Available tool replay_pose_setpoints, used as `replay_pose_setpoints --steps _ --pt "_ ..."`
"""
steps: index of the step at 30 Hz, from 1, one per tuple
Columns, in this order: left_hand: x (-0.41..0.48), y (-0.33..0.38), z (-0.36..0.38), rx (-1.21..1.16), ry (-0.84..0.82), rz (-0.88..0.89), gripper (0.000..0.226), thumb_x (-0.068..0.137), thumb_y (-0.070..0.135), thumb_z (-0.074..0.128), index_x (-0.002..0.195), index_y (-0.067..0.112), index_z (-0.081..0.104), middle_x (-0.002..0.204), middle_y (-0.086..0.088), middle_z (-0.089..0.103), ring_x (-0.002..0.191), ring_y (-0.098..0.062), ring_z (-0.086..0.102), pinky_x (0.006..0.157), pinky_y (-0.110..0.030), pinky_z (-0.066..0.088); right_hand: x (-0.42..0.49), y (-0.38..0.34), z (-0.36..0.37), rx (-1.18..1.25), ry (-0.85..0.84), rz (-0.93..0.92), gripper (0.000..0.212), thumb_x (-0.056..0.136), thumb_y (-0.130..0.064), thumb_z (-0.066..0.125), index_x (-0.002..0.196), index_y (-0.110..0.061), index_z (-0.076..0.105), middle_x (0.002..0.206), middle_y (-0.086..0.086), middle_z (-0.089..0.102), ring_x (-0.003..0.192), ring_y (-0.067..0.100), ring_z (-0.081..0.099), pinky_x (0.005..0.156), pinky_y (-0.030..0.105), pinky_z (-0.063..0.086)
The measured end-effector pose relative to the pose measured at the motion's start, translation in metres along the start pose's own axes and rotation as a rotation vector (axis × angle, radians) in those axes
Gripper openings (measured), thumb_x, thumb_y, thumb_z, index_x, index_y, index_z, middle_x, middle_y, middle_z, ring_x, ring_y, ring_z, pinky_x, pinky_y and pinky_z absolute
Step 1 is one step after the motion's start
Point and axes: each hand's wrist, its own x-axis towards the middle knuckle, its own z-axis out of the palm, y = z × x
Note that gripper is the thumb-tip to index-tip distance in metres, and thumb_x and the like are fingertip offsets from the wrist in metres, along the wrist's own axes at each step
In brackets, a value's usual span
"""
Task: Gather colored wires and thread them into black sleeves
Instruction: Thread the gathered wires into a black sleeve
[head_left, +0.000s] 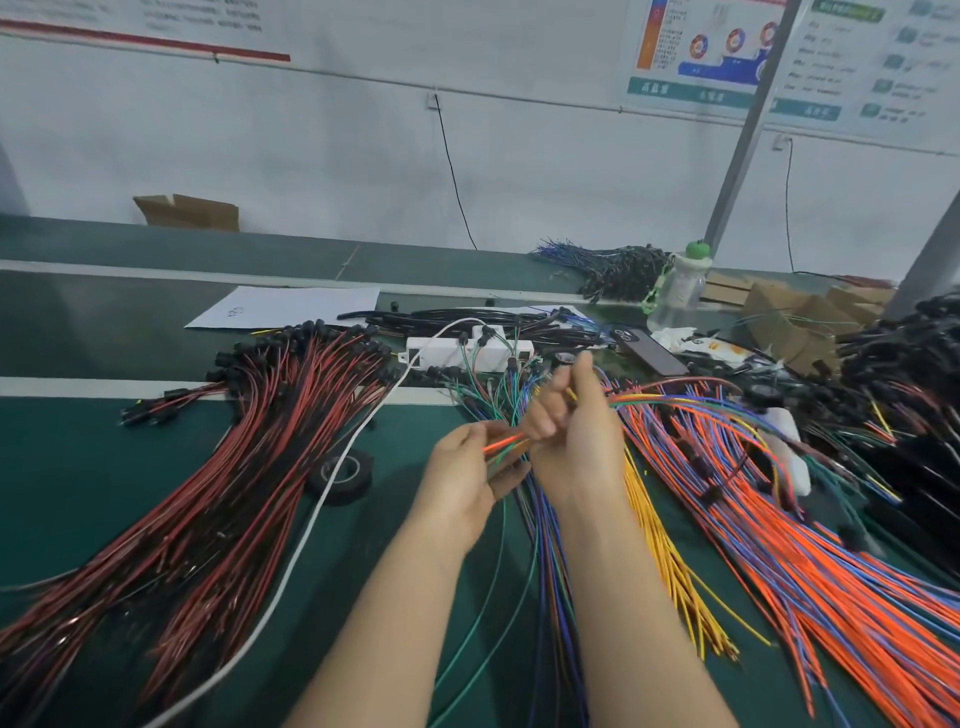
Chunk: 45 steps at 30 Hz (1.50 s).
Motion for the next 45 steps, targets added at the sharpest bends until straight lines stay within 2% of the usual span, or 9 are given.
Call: replay_pose_setpoints --steps 6,10,13,16,19,24,29,36,45 --pt "-0.005 0.003 -0.006 -0.395 -0.044 -0.075 0.028 0.101 0.017 0.034 0.087 0.003 0.053 0.084 -0.014 0.067 0.08 -0.022 0.063 0.068 -0.036 0.054 0.006 0.003 -0.003 0.02 0.032 -0.048 0.049 0.102 -0.043 0.033 0.064 -0.014 0.043 0.041 -0.007 0.02 0.03 0.005 0.017 0.033 0.018 0.012" --pt "-0.007 0.0 0.005 -0.12 -0.011 0.017 0.029 0.098 0.008 0.037 0.077 0.008 0.056 0.062 -0.006 0.063 0.056 -0.012 0.058 0.046 -0.016 0.048 0.001 0.017 -0.003 -0.056 0.016 0.03 0.044 0.102 -0.038 0.038 0.066 -0.012 0.046 0.042 -0.007 0.021 0.031 0.006 0.018 0.034 0.018 0.012" --pt "-0.008 -0.004 0.006 0.243 -0.052 0.11 0.03 0.1 0.009 0.033 0.081 0.01 0.055 0.072 -0.006 0.059 0.06 -0.012 0.055 0.053 -0.018 0.049 0.003 0.018 -0.002 -0.076 0.024 0.007 0.05 0.102 -0.043 0.033 0.064 -0.013 0.044 0.042 -0.007 0.02 0.031 0.006 0.016 0.037 0.018 0.008" --pt "-0.015 -0.002 -0.004 0.524 -0.172 0.13 0.032 0.102 0.022 0.038 0.078 0.012 0.057 0.06 0.0 0.059 0.052 -0.009 0.054 0.052 -0.021 0.049 0.01 0.002 -0.005 -0.015 0.0 -0.019 0.052 0.102 -0.045 0.029 0.063 -0.013 0.041 0.039 -0.009 0.02 0.03 0.005 0.014 0.037 0.017 0.008" --pt "-0.017 0.009 -0.009 0.463 -0.22 0.127 0.032 0.098 0.018 0.047 0.068 0.01 0.054 0.054 0.003 0.05 0.043 -0.002 0.042 0.044 -0.014 0.04 0.014 -0.008 -0.007 0.059 -0.109 0.033 0.05 0.102 -0.045 0.026 0.065 -0.014 0.04 0.037 -0.009 0.021 0.035 0.006 0.006 0.03 0.016 0.013" --pt "-0.021 0.017 -0.01 0.289 -0.277 0.032 0.013 0.092 0.008 0.056 0.08 0.009 0.062 0.053 0.003 0.057 0.043 -0.002 0.047 0.044 -0.012 0.044 0.016 -0.013 -0.01 0.122 -0.226 0.075 0.057 0.101 -0.045 0.027 0.058 -0.015 0.048 0.036 -0.009 0.024 0.037 0.008 0.005 0.027 0.014 0.015" --pt "-0.022 0.014 -0.017 0.248 -0.341 0.159 0.013 0.089 0.004 0.057 0.1 0.003 0.065 0.068 -0.001 0.067 0.059 -0.004 0.059 0.059 -0.015 0.052 0.013 -0.014 -0.012 0.282 -0.126 0.055 0.049 0.102 -0.044 0.027 0.064 -0.014 0.039 0.036 -0.008 0.024 0.029 0.004 0.012 0.028 0.016 0.014" --pt "-0.02 0.009 -0.011 0.451 -0.238 0.525 0.016 0.093 0.004 0.052 0.086 0.009 0.065 0.06 0.004 0.067 0.055 -0.001 0.059 0.057 -0.015 0.051 0.007 -0.009 -0.008 0.5 -0.014 0.034 0.048 0.103 -0.042 0.027 0.065 -0.015 0.038 0.038 -0.007 0.024 0.026 0.006 0.02 0.031 0.018 0.012" --pt "-0.015 0.005 -0.022 0.306 -0.317 0.449 0.021 0.089 0.014 0.059 0.083 0.026 0.074 0.066 0.01 0.06 0.057 -0.003 0.048 0.055 -0.016 0.043 0.008 -0.006 -0.008 0.65 0.003 0.101 0.047 0.103 -0.039 0.03 0.064 -0.014 0.04 0.037 -0.006 0.023 0.025 0.007 0.021 0.027 0.017 0.016"
